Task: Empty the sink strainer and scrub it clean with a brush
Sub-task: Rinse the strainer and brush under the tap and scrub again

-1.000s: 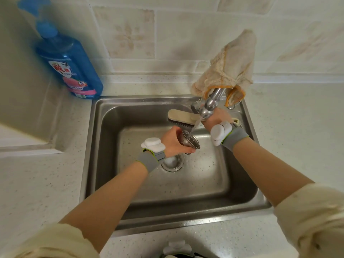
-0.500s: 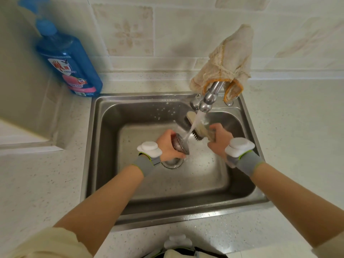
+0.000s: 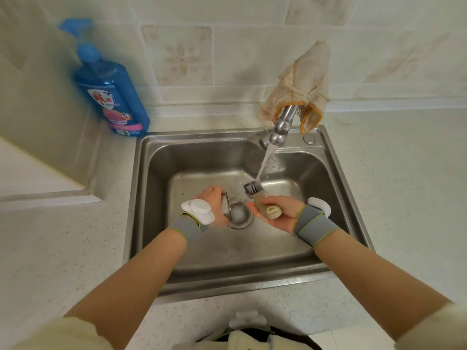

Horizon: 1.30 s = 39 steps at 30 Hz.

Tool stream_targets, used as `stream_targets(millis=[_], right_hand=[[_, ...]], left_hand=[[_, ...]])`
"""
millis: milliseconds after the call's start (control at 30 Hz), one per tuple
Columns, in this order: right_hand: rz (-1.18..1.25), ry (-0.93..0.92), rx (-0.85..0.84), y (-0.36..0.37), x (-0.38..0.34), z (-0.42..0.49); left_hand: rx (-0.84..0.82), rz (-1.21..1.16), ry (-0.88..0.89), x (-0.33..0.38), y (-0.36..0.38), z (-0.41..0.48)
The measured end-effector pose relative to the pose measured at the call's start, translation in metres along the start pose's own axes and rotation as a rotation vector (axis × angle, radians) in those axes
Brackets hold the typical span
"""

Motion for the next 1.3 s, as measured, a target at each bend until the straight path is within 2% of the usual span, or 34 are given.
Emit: stream_targets(millis=[233,400,633,800,933,1167,1300], right_hand=[[-0.031,-0.052,0.004,0.002,0.003,-0.009],[-0.149,-0.141,0.132,-0.015,0.000,-0.009],[-0.357,-0.226,0.340,-0.053,-0.018,-0.015],[-0.379,-0.246,0.346,-0.063,-0.019,-0.018],[-0.382,-0.236,0.340,-0.067,-0.017,-0.020],[-0.464,-0.218,0.372,-0.069,-0.011,-0.021],[-0.509,-0.216,0.391,-0.072,-0.009,-0.020]], left_hand=[[0.084,-0.223,-0.034,0.010,-0.002,-0.004],[0.177,-0.355,-0.034,0.029,-0.006,0.008],[0.189,-0.373,0.052,0.054,-0.003,0.019],[0.225,-0.408,0.080,0.054,-0.008,0.018],[0.249,-0.309,0.113,0.045,-0.011,0.017],[0.170,0.189,0.141,0.048,-0.021,0.019],[0.145,0.269,0.146,0.051,-0.021,0.022]])
Point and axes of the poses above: each hand's wrist, its own z-axis towards the middle knuckle, its own y-axis out of the palm, x = y × z, the point moved 4 cm from there along z, towards the middle knuckle, and after that the axes turned 11 degrees about y, right-handed, at the moved point
